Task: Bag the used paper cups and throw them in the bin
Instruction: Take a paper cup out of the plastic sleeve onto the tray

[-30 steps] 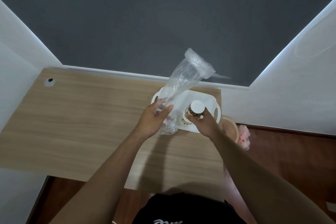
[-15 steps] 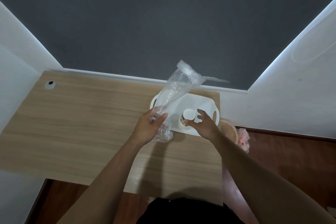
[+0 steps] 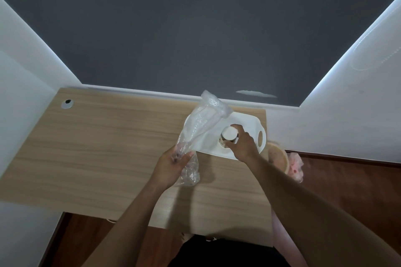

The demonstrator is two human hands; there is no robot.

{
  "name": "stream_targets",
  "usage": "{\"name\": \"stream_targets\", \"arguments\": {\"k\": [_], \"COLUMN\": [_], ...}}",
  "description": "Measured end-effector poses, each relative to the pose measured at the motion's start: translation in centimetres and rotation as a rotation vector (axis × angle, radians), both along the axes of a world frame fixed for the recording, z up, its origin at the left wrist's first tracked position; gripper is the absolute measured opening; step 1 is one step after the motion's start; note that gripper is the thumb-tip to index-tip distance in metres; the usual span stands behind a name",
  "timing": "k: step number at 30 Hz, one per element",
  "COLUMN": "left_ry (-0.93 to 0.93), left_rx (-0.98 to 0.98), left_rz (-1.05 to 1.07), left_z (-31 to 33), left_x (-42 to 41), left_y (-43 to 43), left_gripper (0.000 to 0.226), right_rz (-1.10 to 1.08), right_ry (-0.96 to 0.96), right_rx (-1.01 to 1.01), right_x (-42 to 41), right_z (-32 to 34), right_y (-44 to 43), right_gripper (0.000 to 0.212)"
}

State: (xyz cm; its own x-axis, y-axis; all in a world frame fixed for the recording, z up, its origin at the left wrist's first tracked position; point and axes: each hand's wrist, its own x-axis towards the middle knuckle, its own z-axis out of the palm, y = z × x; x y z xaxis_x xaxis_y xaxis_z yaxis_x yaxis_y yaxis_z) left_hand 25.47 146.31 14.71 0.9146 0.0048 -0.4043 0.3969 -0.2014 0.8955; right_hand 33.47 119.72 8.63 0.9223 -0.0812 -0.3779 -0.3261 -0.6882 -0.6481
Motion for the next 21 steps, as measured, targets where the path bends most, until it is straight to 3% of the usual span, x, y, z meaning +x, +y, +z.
{"name": "stream_targets", "arguments": {"k": [6,8,10,12,13,15,19,21], "left_ry": [-0.004,-0.002,-0.019,-0.054,-0.060,-0.052,-0.027,0.008], "left_rx": [0.010,0.005,0.017,0.026,0.018,-0.018,-0.079,-0.102], "left_rz": [0.027,0.046,0.034,0.017,0.008,-0.020,-0.115,-0.200], "left_z": [0.2,0.3,0.2,0.3,0.5,0.8,0.6,0.2], "left_x": [-2.0,-2.5,-2.8,-3.1,-3.2,-3.4,-2.8,-2.5], "left_y": [2.1,2.6,3.0,2.8,2.5,1.6,-0.8,-2.9], "left_gripper": [0.028,0.028,0.029,0.030,0.030,0.030,0.027,0.030], "right_rz": [-0.091,-0.116,-0.151,-0.050,0.031,0.111,-0.132,-0.280], "right_ry": [-0.053,-0.024,0.123,0.297,0.360,0.385,0.431,0.486], "right_rx": [0.006,0.017,-0.008,-0.122,-0.161,-0.132,0.591,0.873], "right_x": [1.7,1.6,0.9,-0.4,-1.4,-3.5,-8.0,-10.4], "right_z": [-1.3,-1.4,-1.4,-1.8,-1.7,-0.5,1.7,1.8], "right_y": [0.8,0.9,0.9,0.8,0.6,0.5,0.9,0.1], "right_gripper": [0.070,0.090,0.124,0.142,0.138,0.108,0.047,0.037]}}
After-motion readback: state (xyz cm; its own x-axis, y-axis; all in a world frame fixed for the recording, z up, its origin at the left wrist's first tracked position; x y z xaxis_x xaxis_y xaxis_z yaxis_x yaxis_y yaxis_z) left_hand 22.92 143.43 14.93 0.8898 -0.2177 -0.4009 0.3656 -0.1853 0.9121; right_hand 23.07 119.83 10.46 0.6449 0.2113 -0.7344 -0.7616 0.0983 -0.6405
